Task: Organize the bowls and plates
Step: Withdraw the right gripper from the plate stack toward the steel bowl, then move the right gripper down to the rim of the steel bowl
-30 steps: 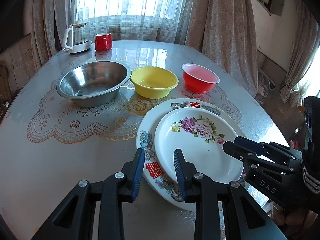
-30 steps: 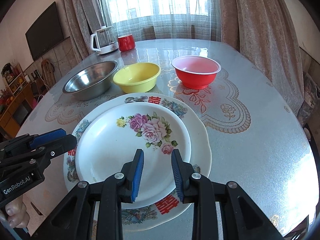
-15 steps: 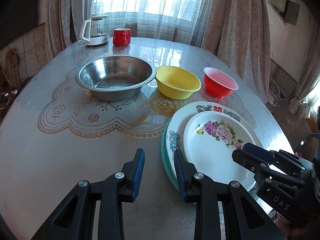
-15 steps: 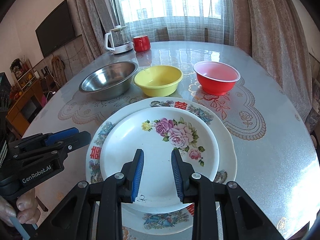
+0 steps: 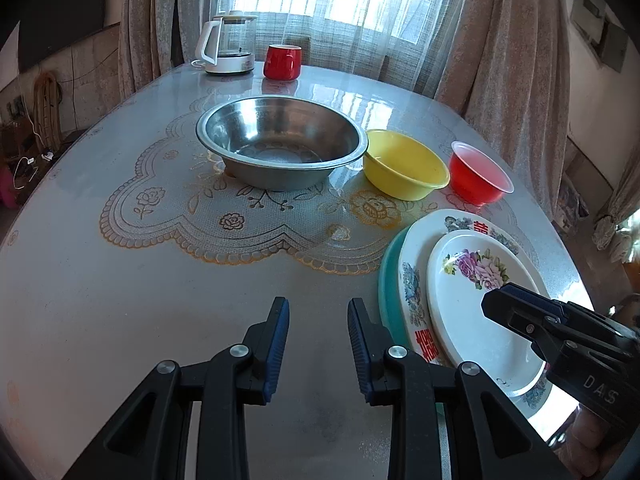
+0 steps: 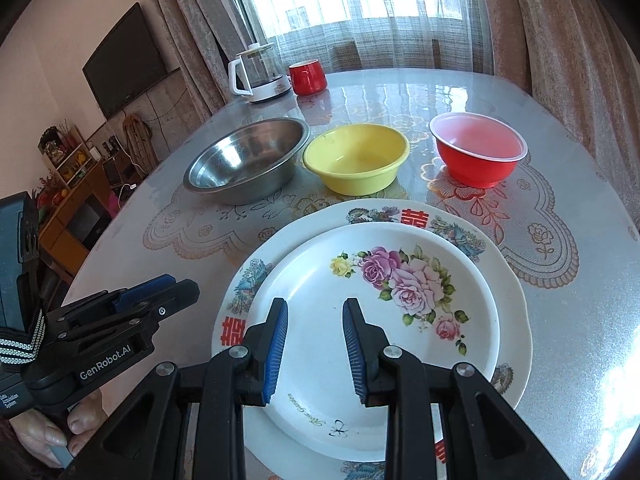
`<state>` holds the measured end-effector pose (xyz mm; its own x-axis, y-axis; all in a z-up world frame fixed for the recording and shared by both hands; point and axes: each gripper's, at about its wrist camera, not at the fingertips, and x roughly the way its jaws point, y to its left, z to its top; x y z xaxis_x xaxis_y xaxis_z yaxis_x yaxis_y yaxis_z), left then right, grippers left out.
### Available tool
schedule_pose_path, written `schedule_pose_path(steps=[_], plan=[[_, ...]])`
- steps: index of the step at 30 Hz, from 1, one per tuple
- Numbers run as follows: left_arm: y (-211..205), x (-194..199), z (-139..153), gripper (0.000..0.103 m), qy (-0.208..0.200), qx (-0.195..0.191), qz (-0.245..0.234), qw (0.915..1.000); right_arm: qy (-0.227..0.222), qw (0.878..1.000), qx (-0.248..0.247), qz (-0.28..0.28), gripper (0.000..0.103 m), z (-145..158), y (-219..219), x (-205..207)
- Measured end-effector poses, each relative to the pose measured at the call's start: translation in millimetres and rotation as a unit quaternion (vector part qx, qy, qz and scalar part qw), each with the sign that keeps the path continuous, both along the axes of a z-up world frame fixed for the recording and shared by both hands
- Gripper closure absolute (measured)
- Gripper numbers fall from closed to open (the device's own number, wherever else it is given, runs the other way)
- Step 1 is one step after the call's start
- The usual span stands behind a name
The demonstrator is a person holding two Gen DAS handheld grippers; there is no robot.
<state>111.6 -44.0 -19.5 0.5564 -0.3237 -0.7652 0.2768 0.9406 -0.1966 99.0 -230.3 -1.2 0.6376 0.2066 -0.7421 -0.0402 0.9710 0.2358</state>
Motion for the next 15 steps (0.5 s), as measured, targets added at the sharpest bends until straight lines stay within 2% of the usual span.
schedule_pose_path(steps=[15], plan=[[41.1,22.3,-14.0,0.074,0.03,-0.008,0.057,0.9979,0.012,0.999,0.024,0.035,0.074,8.0,30.7,37.0]])
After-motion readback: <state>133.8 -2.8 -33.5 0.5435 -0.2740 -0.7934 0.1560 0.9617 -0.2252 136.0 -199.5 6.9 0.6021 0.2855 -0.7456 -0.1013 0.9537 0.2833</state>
